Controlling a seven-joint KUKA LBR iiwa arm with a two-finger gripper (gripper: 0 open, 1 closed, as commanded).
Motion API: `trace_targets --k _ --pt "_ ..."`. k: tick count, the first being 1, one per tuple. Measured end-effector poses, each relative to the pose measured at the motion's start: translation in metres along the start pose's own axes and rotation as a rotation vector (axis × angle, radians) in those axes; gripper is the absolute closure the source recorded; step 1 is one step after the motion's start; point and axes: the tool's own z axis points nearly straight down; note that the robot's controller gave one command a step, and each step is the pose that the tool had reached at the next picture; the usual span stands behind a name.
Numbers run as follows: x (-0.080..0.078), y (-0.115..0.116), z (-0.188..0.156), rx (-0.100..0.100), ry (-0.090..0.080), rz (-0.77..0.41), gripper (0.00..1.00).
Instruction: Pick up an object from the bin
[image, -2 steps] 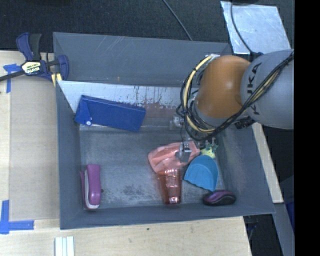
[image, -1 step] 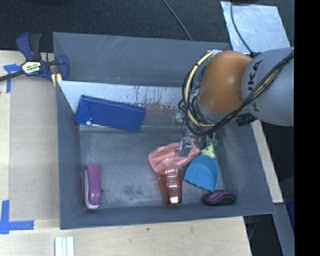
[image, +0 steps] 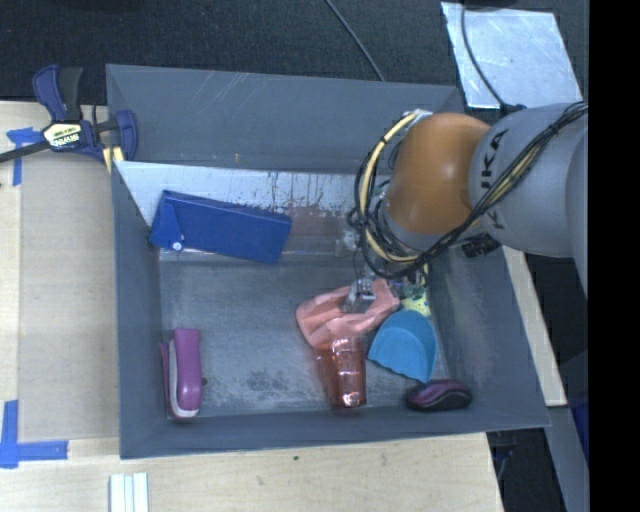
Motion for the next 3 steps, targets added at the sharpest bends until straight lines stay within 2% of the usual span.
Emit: trace_targets --k 1,2,3 --pt "0.0015 -0.0014 0.006 -0.002 -0.012 0.011 0.0" --pt "-0.0048 -0.0004 0.0108 -0.005 -0.023 0.022 0.0" --pt "0.0017 -0.0008 0.0029 0.0 -0.009 0.017 0.0"
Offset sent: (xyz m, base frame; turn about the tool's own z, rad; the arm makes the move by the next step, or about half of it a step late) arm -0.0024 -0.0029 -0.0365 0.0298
